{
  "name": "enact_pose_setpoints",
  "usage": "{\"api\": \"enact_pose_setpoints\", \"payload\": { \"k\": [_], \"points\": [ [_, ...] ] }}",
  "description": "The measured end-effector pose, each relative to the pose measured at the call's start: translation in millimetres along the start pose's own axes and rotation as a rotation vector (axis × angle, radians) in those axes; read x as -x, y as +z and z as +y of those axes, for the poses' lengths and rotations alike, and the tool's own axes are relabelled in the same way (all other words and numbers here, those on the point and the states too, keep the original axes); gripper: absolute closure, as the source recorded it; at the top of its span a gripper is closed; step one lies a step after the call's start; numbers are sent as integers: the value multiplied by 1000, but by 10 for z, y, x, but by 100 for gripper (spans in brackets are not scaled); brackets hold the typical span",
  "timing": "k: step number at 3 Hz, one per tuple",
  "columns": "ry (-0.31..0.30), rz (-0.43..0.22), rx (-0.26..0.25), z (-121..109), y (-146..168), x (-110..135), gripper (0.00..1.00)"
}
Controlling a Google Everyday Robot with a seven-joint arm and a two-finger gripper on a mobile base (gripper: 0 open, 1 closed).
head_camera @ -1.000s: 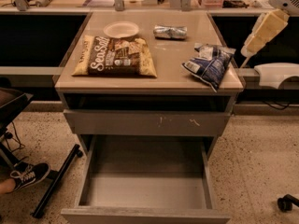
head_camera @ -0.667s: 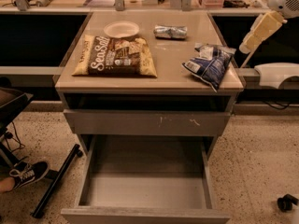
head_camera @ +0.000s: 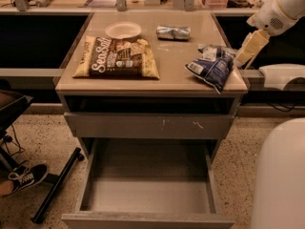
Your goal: Place blue chip bag into middle drawer
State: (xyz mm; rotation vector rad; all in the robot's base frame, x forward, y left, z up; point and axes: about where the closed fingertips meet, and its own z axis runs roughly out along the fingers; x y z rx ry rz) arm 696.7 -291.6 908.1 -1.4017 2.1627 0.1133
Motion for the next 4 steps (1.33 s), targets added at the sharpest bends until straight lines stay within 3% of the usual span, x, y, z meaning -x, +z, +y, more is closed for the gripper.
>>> {"api": "enact_pose_setpoints", "payload": {
  "k": [2, 3, 4],
  "points": [
    [-160, -52, 105, 244, 275, 476, 0],
    [-160, -56, 101, 227, 309, 493, 0],
    [-103, -57, 168, 275, 683, 280, 0]
  ]
}}
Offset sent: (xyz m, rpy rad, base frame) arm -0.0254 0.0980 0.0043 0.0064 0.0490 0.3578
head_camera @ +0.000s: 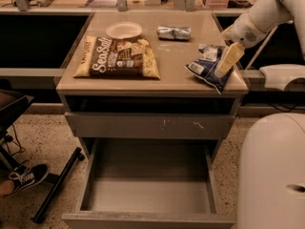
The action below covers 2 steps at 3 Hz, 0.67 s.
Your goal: Place blue chip bag into middle drawer
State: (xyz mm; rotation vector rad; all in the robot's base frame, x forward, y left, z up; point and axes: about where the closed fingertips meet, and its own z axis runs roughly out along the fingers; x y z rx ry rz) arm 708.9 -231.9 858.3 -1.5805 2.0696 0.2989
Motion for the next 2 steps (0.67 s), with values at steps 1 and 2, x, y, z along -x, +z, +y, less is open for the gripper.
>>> {"api": "enact_pose_setpoints", "payload": {
  "k": [1, 2],
  "points": [
    [50, -13, 109, 123, 447, -215, 0],
    [50, -18, 99, 82, 498, -200, 0]
  ]
}}
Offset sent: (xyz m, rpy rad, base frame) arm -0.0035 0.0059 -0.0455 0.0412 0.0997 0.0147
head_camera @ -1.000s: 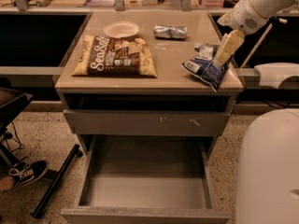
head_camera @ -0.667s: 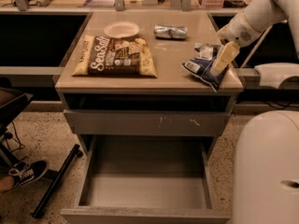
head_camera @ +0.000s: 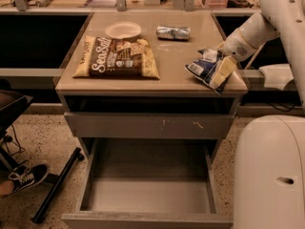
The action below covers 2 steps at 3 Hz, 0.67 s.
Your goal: Place blue chip bag into middle drawer
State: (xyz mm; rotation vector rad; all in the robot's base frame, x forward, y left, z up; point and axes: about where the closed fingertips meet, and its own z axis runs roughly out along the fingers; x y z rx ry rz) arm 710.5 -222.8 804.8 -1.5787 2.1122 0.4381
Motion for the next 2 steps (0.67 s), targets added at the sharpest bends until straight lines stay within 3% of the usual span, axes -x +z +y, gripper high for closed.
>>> {"api": "enact_pose_setpoints", "payload": {
  "k": [2],
  "points": [
    [0, 0, 0, 0, -1, 0, 42]
  ]
}}
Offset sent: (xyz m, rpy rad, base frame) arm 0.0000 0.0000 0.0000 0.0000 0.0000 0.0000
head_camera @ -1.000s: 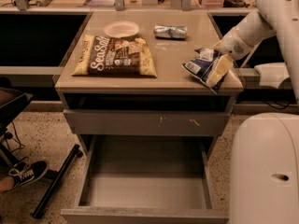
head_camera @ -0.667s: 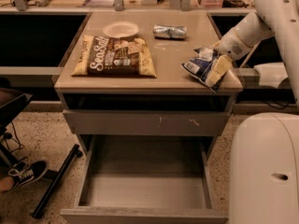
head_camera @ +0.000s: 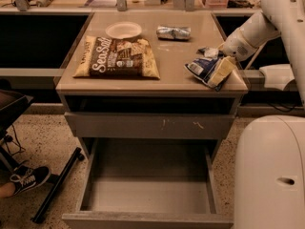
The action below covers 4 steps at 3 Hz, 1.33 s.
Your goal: Place blue chip bag into middle drawer
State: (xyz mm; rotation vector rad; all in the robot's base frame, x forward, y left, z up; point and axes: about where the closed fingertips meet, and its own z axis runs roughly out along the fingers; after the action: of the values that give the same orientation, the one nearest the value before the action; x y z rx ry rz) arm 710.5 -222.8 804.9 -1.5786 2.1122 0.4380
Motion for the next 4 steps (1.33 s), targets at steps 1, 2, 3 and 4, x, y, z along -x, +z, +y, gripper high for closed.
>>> {"api": "enact_pose_setpoints", "payload": {
  "k": [1, 2, 3, 4],
  "points": [
    [17, 22, -31, 108, -267, -13, 65],
    [73, 32, -129, 379, -866, -108, 89],
    [168, 67, -227, 907, -1552, -322, 100],
    [272, 134, -263, 1598, -2003, -590, 100]
  ]
}}
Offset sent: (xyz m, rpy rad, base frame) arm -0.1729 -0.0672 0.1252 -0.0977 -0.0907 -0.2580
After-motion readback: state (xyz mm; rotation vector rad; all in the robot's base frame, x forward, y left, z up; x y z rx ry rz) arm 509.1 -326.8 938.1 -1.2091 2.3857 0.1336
